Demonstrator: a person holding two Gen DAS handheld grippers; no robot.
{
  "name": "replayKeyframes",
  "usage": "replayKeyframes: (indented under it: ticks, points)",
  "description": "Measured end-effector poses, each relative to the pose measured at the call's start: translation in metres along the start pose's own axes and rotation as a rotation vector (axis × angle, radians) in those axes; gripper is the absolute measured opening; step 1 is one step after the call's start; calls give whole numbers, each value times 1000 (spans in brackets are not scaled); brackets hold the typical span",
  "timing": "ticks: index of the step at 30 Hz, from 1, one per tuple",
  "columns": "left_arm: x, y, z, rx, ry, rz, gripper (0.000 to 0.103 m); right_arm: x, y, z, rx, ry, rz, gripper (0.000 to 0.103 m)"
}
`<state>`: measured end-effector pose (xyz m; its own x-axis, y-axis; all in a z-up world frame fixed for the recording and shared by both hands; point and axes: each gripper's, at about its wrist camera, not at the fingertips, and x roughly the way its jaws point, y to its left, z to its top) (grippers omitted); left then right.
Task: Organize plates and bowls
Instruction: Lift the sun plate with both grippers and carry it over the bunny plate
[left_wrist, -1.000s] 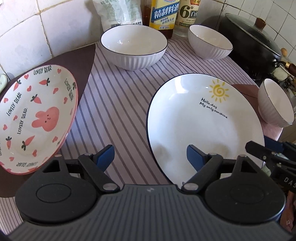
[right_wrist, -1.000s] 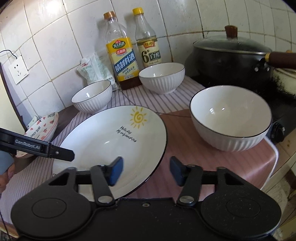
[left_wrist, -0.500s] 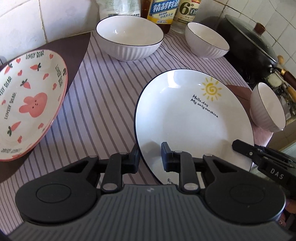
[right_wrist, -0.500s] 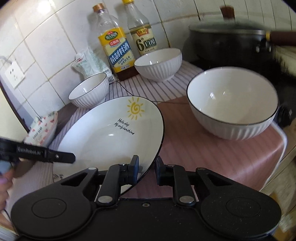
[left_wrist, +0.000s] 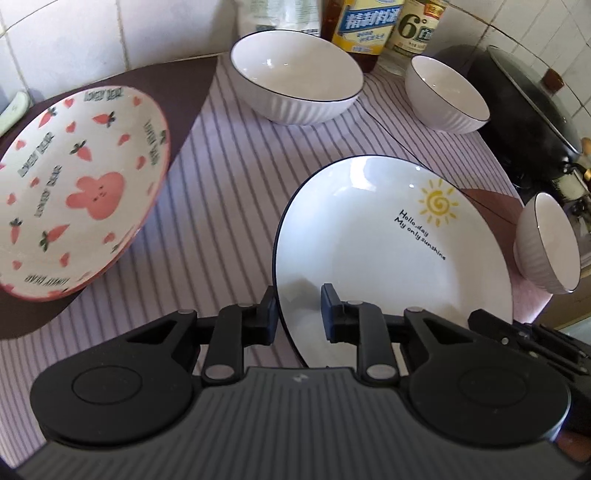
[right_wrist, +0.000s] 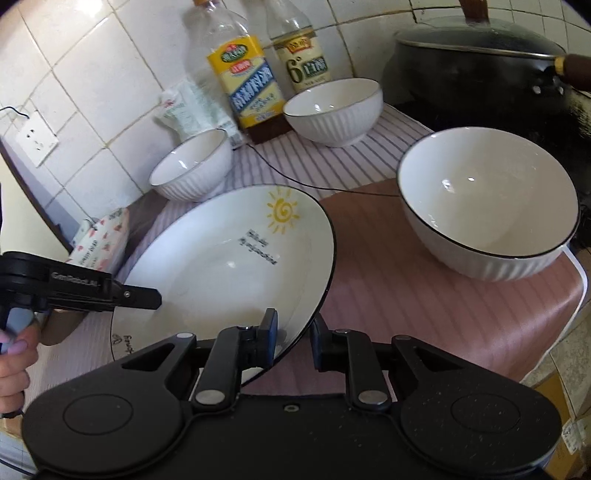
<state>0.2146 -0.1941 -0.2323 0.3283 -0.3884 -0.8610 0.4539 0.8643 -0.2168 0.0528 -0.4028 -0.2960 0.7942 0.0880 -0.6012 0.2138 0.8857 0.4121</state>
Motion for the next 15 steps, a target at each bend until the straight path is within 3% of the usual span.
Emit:
replayKeyframes:
  ticks: [7, 11, 15]
  points:
    - [-30, 14, -10, 2, -20, 15, 21, -4, 18, 3, -29, 15, 29, 23]
    - [-55, 37, -15, -33, -7, -3, 19, -12, 38, 7, -43, 18, 38, 24]
    - [-82, 61, -23, -55, -46, 23, 19, -15, 67, 8, -75, 32, 67, 24]
